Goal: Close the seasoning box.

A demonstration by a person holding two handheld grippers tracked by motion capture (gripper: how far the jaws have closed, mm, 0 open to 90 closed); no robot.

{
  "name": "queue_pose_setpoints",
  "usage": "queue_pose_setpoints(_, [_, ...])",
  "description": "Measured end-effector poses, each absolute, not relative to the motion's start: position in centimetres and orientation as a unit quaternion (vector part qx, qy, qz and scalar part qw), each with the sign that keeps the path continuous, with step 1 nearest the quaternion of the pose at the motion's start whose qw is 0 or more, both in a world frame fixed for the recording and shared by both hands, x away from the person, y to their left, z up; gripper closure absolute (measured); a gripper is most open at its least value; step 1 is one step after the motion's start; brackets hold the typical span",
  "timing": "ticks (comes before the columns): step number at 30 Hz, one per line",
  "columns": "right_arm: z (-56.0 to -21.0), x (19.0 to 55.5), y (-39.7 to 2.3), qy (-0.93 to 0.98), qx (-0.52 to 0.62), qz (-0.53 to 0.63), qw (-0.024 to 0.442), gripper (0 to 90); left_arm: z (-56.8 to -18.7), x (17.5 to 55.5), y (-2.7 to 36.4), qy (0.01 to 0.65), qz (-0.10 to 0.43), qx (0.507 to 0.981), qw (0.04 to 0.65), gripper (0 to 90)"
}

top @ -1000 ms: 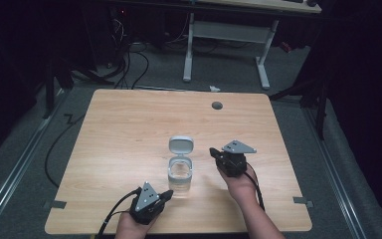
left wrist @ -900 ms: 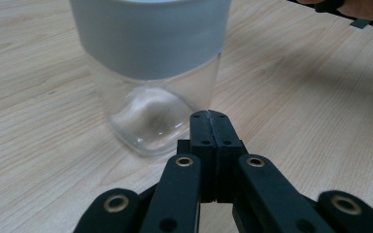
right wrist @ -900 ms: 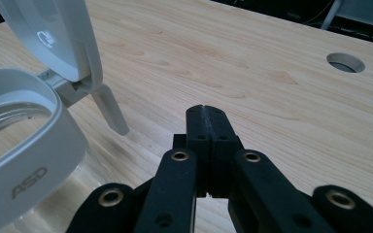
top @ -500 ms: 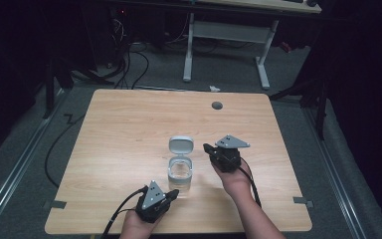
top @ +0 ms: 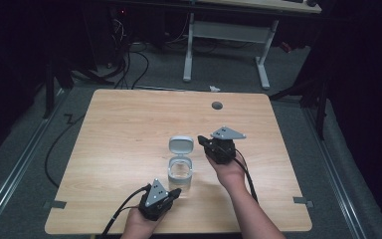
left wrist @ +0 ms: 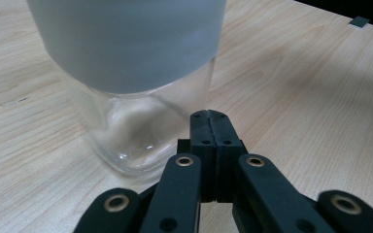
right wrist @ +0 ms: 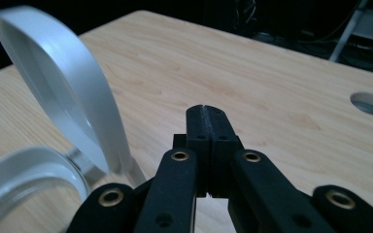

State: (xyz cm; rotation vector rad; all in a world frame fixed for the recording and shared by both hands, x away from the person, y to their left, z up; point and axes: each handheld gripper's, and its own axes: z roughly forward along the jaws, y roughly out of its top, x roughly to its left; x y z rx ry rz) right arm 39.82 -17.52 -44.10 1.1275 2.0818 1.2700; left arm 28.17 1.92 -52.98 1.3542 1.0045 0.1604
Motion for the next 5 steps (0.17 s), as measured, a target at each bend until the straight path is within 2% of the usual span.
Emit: queue_pose_setpoints(5, [-43.37, 39.95, -16.74, 0.756, 0.397, 0.468, 0.227, 89.9, -52.98, 28.23, 1.83, 0.442, 0.073, 0.601, 0.662, 90.0])
